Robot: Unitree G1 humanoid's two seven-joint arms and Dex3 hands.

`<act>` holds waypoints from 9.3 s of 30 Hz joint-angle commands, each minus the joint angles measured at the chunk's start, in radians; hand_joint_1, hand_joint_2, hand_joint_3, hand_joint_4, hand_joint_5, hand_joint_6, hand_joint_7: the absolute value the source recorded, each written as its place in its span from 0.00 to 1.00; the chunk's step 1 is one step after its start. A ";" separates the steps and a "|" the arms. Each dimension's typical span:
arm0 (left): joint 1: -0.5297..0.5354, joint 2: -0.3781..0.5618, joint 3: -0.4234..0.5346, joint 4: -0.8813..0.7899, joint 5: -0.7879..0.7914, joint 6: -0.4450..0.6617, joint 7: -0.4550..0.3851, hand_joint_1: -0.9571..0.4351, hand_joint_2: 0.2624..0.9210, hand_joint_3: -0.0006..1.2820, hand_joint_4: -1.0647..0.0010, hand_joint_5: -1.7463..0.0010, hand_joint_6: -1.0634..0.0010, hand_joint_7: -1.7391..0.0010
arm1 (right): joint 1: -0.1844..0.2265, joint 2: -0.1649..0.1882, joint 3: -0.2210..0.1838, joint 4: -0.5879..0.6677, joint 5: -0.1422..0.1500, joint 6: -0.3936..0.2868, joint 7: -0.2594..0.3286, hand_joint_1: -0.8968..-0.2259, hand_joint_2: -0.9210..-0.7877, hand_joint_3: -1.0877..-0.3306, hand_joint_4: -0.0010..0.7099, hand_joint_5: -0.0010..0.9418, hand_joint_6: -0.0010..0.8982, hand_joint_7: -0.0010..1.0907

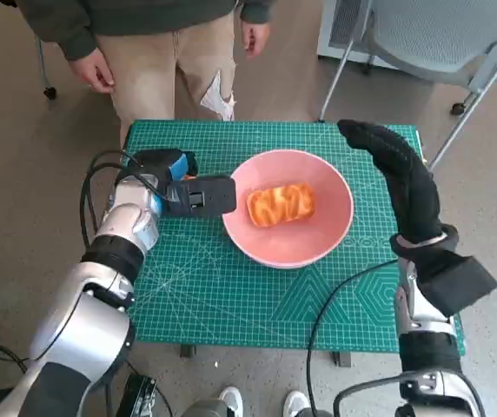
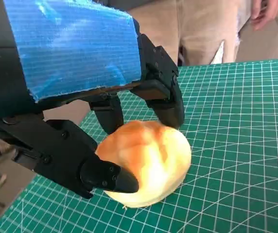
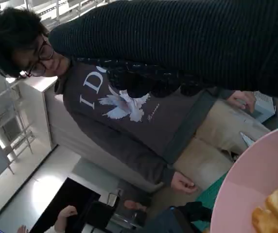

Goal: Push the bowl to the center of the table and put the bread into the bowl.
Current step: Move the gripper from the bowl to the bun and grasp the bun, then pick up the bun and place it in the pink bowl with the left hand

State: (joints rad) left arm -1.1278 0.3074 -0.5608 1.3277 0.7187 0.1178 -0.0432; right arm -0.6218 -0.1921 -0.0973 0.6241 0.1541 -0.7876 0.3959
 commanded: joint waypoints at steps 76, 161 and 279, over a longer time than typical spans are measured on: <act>0.304 0.293 0.326 -1.138 -0.077 0.071 -0.161 0.69 0.60 0.35 0.24 0.34 0.31 0.40 | -0.077 0.021 0.001 0.143 0.009 -0.050 0.038 0.28 0.00 0.33 0.27 0.00 0.00 0.45; -0.051 0.023 -0.005 0.016 -0.002 0.012 -0.260 0.20 0.66 0.00 1.00 1.00 0.93 1.00 | 0.011 0.000 -0.012 0.047 0.013 0.002 0.030 0.31 0.00 0.32 0.27 0.00 0.00 0.44; 0.032 0.154 0.172 -0.298 -0.099 -0.181 0.205 0.69 0.91 0.09 0.25 0.34 0.35 0.43 | -0.018 0.002 -0.009 0.068 0.017 -0.001 0.060 0.28 0.00 0.34 0.28 0.00 0.00 0.45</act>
State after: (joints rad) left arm -1.0999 0.4251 -0.4177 1.1476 0.6335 -0.0392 0.1355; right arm -0.6349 -0.1949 -0.1106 0.6701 0.1627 -0.7896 0.4448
